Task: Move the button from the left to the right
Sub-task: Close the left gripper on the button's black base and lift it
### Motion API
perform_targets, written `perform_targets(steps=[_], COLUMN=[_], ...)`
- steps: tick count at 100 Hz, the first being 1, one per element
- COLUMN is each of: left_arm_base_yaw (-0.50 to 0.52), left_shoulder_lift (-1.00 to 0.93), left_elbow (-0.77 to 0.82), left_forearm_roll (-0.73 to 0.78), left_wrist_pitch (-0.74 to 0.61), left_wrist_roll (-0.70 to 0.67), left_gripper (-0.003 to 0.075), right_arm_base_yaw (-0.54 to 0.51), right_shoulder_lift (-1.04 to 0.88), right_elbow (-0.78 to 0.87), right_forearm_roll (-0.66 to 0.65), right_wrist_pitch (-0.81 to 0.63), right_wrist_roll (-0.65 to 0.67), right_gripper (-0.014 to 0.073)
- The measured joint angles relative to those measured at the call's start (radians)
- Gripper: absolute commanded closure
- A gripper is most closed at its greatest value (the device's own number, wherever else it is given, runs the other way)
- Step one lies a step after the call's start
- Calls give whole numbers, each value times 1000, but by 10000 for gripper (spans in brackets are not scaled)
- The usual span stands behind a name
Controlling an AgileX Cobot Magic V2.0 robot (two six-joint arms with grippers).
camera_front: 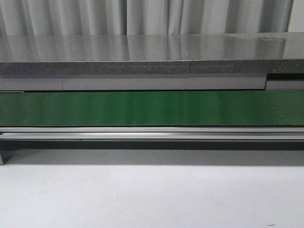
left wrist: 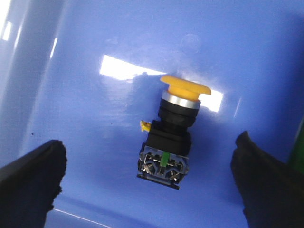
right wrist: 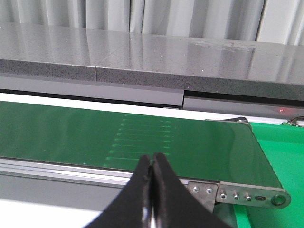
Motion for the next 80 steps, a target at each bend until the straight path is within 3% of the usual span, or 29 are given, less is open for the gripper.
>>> perform_targets(steps=[51, 80], left_arm_base_yaw=[0, 0], left_shoulder_lift=[114, 114], left_elbow=[-2, -4], left_forearm_roll=[-14, -16], left_wrist_pitch=[-8, -10], left_wrist_roll=[0, 0], left_gripper=[91, 304], right_arm_base_yaw=[0, 0], right_shoulder_lift=[0, 0], right_elbow=[0, 0], right_forearm_roll=[0, 0], right_wrist_pitch=[0, 0], right_wrist_roll=[0, 0], right_gripper=[661, 661])
